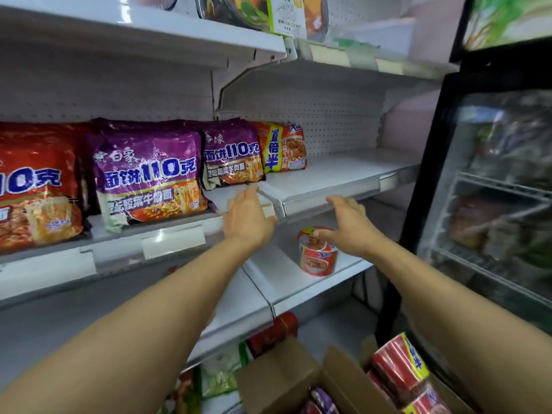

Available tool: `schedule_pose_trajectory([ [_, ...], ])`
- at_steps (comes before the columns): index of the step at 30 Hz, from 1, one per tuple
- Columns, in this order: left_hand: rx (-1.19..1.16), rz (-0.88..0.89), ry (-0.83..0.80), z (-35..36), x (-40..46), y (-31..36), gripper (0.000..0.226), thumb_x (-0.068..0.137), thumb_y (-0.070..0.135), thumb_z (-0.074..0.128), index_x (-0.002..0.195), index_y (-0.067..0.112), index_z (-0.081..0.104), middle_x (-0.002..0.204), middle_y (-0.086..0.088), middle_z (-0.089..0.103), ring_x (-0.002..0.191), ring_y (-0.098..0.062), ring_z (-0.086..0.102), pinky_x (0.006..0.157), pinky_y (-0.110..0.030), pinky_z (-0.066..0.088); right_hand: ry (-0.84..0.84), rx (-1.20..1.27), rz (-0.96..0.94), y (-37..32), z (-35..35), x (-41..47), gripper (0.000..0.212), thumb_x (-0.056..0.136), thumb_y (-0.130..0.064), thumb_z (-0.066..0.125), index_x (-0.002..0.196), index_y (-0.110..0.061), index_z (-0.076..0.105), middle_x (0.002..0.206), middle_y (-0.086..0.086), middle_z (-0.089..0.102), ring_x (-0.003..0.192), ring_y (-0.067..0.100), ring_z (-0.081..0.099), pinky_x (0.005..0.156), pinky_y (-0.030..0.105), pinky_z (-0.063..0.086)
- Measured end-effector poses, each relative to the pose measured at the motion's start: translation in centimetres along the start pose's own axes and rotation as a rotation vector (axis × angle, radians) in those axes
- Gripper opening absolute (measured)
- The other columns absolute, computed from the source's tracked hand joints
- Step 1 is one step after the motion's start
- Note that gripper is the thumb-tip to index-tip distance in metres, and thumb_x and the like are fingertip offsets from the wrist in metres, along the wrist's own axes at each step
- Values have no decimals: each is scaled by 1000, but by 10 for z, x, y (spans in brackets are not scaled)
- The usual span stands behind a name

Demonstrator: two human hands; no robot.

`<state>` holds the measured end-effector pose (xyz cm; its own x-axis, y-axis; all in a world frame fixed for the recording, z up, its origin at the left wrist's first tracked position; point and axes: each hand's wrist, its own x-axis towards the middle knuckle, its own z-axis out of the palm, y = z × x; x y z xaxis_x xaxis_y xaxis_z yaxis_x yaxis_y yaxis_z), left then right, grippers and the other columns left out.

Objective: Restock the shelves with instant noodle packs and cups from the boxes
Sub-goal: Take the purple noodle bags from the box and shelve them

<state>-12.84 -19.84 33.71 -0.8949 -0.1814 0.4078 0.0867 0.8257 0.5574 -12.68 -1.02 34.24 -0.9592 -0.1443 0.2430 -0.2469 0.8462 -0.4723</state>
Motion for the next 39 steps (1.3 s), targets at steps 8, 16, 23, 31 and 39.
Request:
schedule_pose_trajectory([
  [8, -31, 66, -147, 20, -62, -15, 69, 85, 27, 68, 142, 12, 33, 142, -11, 43, 131, -32, 36, 104, -47, 37, -31, -99, 82, 14, 30, -73, 77, 82, -31, 70, 144, -15, 28, 141, 15, 33, 130, 33, 29, 104, 35, 29],
  [16, -22, 34, -321, 74, -109, -44, 72, 85, 27, 69, 144, 10, 32, 145, -12, 41, 133, -32, 36, 107, -46, 35, -152, -118, 191, 49, 81, -120, 82, 84, -35, 69, 148, -15, 21, 147, 15, 26, 136, 35, 21, 110, 44, 29],
  [23, 43, 2, -473, 139, -150, -86, 69, 82, 31, 71, 140, 13, 37, 138, -12, 48, 126, -31, 44, 103, -46, 40, -276, -94, 273, 93, 139, -146, 78, 85, -34, 68, 147, -13, 25, 145, 15, 29, 133, 33, 27, 109, 40, 29],
  [31, 169, -72, -656, 224, -195, -143, 71, 84, 34, 69, 142, 11, 34, 141, -12, 44, 129, -31, 40, 104, -42, 38, -431, -1, 359, 159, 221, -168, 73, 87, -31, 66, 146, -14, 27, 148, 13, 34, 137, 32, 26, 111, 38, 28],
  [39, 194, -206, -810, 316, -234, -198, 68, 81, 28, 70, 138, 10, 39, 134, -15, 50, 122, -33, 47, 99, -44, 42, -524, 68, 439, 231, 311, -180, 62, 79, -33, 73, 131, -15, 46, 131, 12, 50, 127, 31, 41, 104, 38, 39],
])
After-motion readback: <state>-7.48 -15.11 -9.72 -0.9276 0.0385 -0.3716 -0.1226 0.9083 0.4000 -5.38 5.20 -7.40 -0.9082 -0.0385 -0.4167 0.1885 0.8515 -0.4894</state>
